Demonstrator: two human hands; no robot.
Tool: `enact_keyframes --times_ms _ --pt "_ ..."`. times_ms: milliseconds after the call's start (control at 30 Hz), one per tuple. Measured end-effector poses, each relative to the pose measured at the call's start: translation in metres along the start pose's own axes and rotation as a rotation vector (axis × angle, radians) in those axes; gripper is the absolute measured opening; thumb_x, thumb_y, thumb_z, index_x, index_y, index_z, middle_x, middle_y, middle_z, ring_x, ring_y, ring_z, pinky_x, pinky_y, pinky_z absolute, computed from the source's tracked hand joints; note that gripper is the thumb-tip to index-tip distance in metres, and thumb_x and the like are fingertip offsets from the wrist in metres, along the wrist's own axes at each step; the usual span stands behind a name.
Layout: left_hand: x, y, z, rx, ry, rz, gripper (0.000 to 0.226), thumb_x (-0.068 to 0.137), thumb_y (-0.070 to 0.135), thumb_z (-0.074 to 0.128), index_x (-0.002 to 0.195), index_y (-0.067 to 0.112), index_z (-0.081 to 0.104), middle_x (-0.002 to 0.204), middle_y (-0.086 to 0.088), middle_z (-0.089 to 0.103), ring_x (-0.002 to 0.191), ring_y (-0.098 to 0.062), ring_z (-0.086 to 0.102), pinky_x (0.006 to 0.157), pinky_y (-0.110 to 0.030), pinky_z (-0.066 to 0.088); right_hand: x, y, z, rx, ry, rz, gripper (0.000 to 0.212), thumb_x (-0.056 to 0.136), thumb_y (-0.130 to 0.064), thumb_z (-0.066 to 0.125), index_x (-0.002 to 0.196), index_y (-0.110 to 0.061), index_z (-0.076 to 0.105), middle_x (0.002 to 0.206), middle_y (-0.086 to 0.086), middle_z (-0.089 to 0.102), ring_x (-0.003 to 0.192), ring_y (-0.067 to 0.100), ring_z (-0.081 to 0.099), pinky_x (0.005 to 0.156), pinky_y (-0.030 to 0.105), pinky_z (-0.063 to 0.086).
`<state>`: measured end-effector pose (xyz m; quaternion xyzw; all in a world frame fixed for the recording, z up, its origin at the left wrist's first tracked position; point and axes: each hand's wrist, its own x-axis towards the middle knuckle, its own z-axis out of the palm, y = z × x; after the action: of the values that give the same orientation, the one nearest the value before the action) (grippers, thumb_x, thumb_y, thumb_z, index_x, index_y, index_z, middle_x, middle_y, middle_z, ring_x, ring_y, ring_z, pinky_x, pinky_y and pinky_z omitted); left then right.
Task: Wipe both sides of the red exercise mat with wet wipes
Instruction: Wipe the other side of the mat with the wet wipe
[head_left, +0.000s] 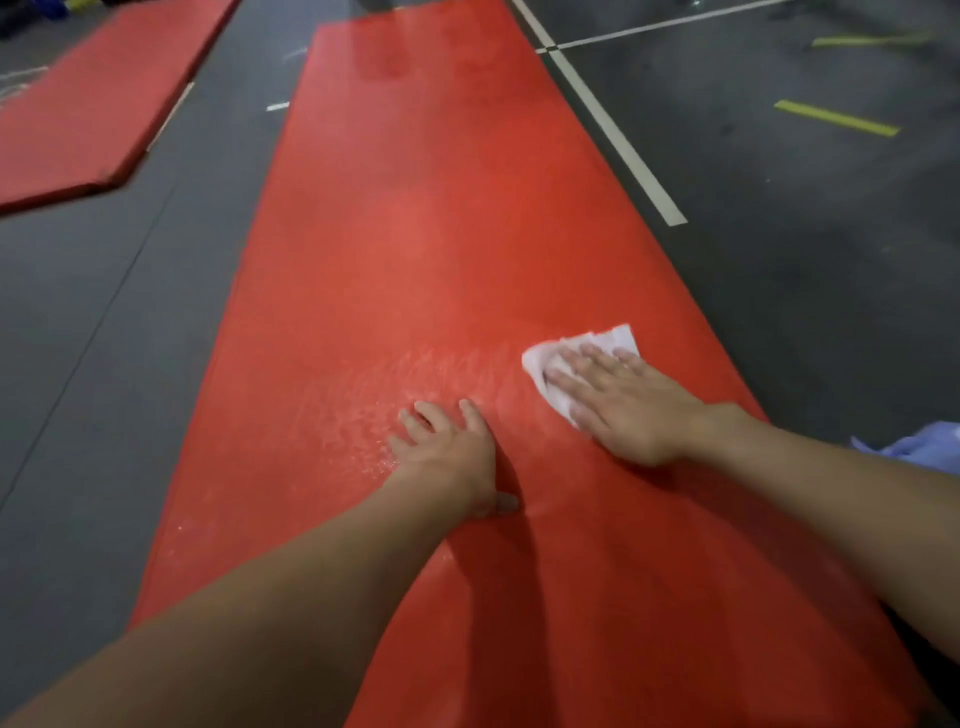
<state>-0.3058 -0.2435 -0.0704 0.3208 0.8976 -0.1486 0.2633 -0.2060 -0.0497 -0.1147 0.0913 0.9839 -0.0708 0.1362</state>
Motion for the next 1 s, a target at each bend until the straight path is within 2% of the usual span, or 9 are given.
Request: enact_keyframes --times_ms 67,167,267,400,567,700,867,933,1000 --pt "-0.001 0.006 0.002 0.033 0.103 0.139 0.114 0.074 0.053 0.078 0.153 0.011 0.007 0.158 -0.018 0.005 0.146 -0.044 0.007 0.112 -0.06 0.026 0.007 0.003 -0.008 0.041 0.019 0.129 0.057 0.105 -0.043 0.01 0.158 -0.031 -0.006 0.165 -0.001 -0.016 0.151 0.017 -0.017 0.122 0.04 -0.009" --pt "-0.003 0.006 0.001 -0.008 0.091 0.254 0.102 0.078 0.04 0.077 0.152 0.023 0.008 0.161 -0.01 -0.001 0.146 -0.046 0.003 0.113 -0.06 0.025 -0.023 -0.009 0.013 0.033 0.091 0.08 0.059 0.103 -0.044 0.009 0.158 -0.027 -0.006 0.165 0.001 -0.015 0.151 0.018 -0.017 0.121 0.041 -0.011" --pt "0.0 0.013 -0.005 -0.085 -0.016 0.211 0.104 0.078 0.051 0.071 0.154 0.029 0.002 0.163 -0.011 -0.009 0.146 -0.048 -0.007 0.114 -0.064 0.019 -0.033 0.007 0.012 0.016 0.041 0.058 0.059 0.102 -0.046 0.008 0.157 -0.031 -0.006 0.165 -0.001 -0.016 0.151 0.016 -0.018 0.12 0.038 -0.011" --pt "-0.006 0.028 -0.004 -0.107 -0.066 0.152 0.12 0.065 0.08 0.065 0.15 0.047 -0.014 0.16 -0.015 -0.021 0.144 -0.05 -0.015 0.113 -0.069 0.01 -0.021 0.017 -0.002 0.065 0.026 0.239 0.058 0.105 -0.042 0.012 0.158 -0.027 -0.006 0.165 0.002 -0.016 0.15 0.019 -0.019 0.122 0.044 -0.009" --pt "-0.008 0.035 -0.005 -0.04 -0.064 0.12 0.122 0.069 0.074 0.069 0.15 0.044 -0.017 0.158 -0.02 -0.025 0.143 -0.054 -0.014 0.111 -0.071 0.012 -0.051 0.023 0.016 0.04 0.022 0.176 0.063 0.098 -0.05 0.003 0.157 -0.033 -0.007 0.165 -0.001 -0.017 0.15 0.017 -0.019 0.12 0.041 -0.011" --pt "-0.009 0.037 -0.005 -0.022 -0.063 0.108 0.12 0.07 0.075 0.067 0.15 0.044 -0.017 0.159 -0.019 -0.024 0.143 -0.053 -0.014 0.111 -0.071 0.013 -0.024 0.037 0.002 0.095 0.049 0.334 0.059 0.103 -0.044 0.012 0.158 -0.029 -0.003 0.165 0.003 -0.015 0.151 0.02 -0.018 0.121 0.046 -0.01" --pt "-0.005 0.034 0.003 -0.039 -0.059 0.121 0.119 0.069 0.078 0.065 0.149 0.047 -0.018 0.159 -0.016 -0.026 0.143 -0.052 -0.016 0.112 -0.07 0.009 -0.061 0.024 0.034 0.072 0.163 0.387 0.067 0.095 -0.047 -0.001 0.158 -0.023 0.003 0.166 0.007 -0.007 0.152 0.021 -0.014 0.121 0.043 -0.007" --pt "-0.005 0.028 0.004 -0.118 -0.055 0.139 0.111 0.072 0.072 0.067 0.151 0.048 -0.007 0.16 -0.013 -0.022 0.145 -0.048 -0.016 0.113 -0.067 0.006 -0.049 0.025 0.028 0.13 0.205 0.516 0.063 0.101 -0.041 0.009 0.158 -0.017 0.006 0.166 0.01 -0.003 0.153 0.023 -0.009 0.123 0.042 -0.004" --pt "-0.007 0.015 -0.005 -0.391 0.002 0.181 0.087 0.082 0.053 0.069 0.153 0.042 0.02 0.164 -0.011 0.001 0.149 -0.036 0.006 0.119 -0.052 0.014 -0.032 0.023 0.016 0.219 0.254 0.644 0.059 0.104 -0.027 0.024 0.157 -0.005 0.01 0.165 0.015 0.001 0.153 0.026 -0.006 0.124 0.041 -0.001"
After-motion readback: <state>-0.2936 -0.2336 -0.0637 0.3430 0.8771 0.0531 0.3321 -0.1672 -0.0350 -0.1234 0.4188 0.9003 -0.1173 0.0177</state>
